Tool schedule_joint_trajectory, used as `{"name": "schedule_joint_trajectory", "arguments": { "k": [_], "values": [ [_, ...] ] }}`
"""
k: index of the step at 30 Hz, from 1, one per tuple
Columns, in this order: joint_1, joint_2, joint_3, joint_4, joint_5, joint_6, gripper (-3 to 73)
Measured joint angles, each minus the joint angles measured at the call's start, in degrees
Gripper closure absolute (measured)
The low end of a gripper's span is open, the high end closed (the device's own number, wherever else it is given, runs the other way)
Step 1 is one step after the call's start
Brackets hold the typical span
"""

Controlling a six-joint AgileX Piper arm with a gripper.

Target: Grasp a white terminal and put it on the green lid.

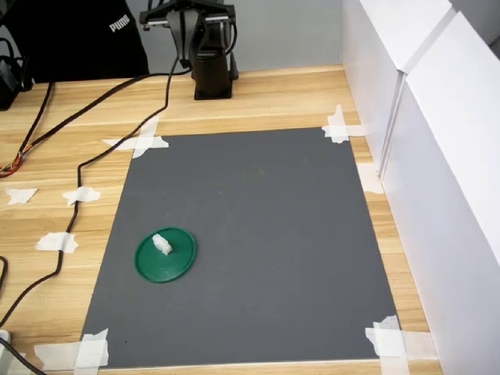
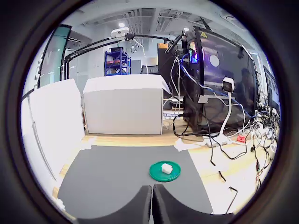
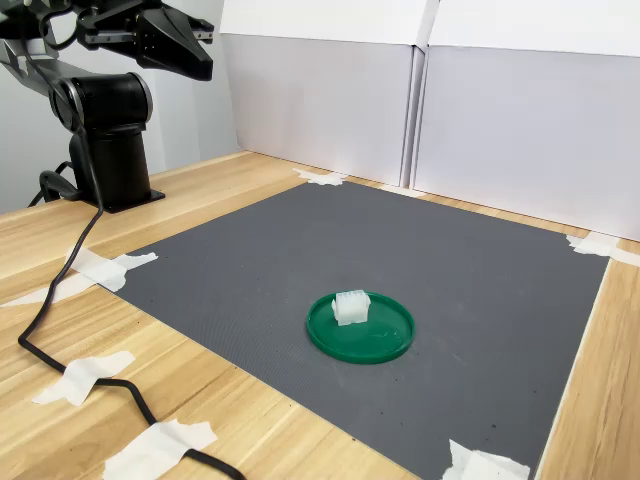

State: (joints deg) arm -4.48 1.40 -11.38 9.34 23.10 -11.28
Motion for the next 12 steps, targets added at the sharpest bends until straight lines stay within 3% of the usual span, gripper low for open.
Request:
{"name": "schedule_joint_trajectory", "arguments": {
  "k": [12],
  "values": [
    [0.0, -1.99, 1.63, -0.8, 0.15, 0.0, 71.1]
  ]
}}
